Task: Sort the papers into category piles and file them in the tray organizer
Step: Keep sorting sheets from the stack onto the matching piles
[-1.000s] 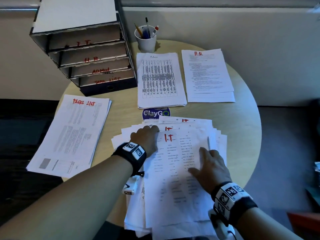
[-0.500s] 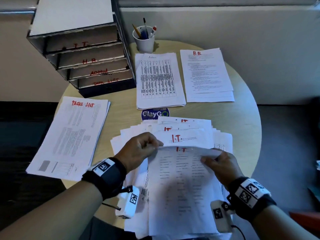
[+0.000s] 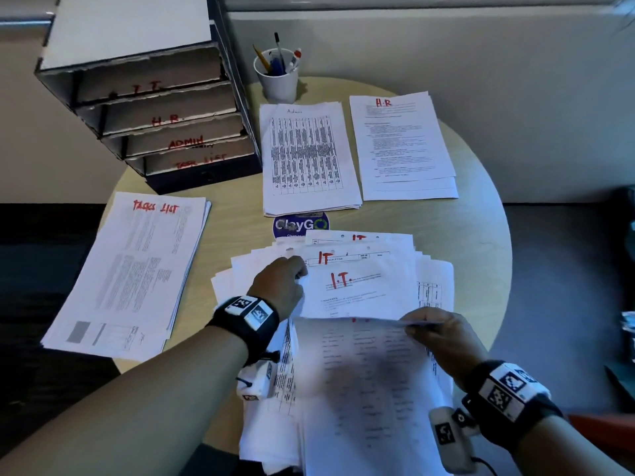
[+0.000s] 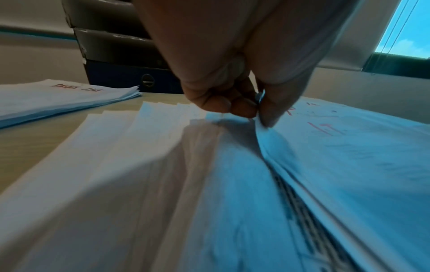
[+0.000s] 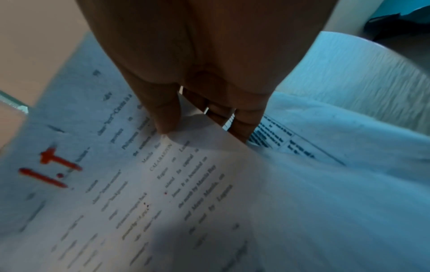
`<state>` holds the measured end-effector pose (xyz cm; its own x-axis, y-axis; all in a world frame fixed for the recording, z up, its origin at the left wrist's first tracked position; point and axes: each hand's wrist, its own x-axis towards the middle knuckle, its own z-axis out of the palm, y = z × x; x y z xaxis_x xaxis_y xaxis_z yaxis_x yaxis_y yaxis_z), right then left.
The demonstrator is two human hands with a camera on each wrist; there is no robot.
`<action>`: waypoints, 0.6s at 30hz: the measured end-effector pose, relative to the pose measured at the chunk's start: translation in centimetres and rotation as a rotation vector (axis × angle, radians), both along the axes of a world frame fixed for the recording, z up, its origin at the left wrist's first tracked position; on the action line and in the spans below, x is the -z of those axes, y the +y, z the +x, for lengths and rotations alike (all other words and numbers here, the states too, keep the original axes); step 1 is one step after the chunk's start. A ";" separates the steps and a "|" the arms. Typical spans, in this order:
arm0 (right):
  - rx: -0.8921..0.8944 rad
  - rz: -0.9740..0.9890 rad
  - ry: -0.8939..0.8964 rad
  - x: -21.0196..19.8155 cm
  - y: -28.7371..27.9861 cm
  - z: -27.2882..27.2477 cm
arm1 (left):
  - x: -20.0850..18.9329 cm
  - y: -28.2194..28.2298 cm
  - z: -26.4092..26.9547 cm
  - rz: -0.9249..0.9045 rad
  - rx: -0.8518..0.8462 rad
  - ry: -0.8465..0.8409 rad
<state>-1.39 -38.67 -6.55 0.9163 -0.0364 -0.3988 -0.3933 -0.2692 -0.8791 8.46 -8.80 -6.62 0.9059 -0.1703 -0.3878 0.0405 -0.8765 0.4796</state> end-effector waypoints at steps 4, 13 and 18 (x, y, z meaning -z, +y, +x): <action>0.019 0.130 0.026 0.4 0.1 -0.2 | -1.0 1.0 -1.1 -0.080 -0.056 -0.040; 0.017 0.242 -0.046 0.0 -0.5 1.1 | -3.0 3.5 -1.5 -0.217 -0.190 -0.033; -0.136 -0.019 -0.135 0.1 0.6 3.0 | -3.9 4.3 -1.1 -0.365 -0.070 0.076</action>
<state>1.58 -38.08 -6.63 0.9585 0.0846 -0.2722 -0.2310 -0.3289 -0.9157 7.32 -4.52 -2.76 0.8912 -0.2481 -0.3797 0.1420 -0.6424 0.7531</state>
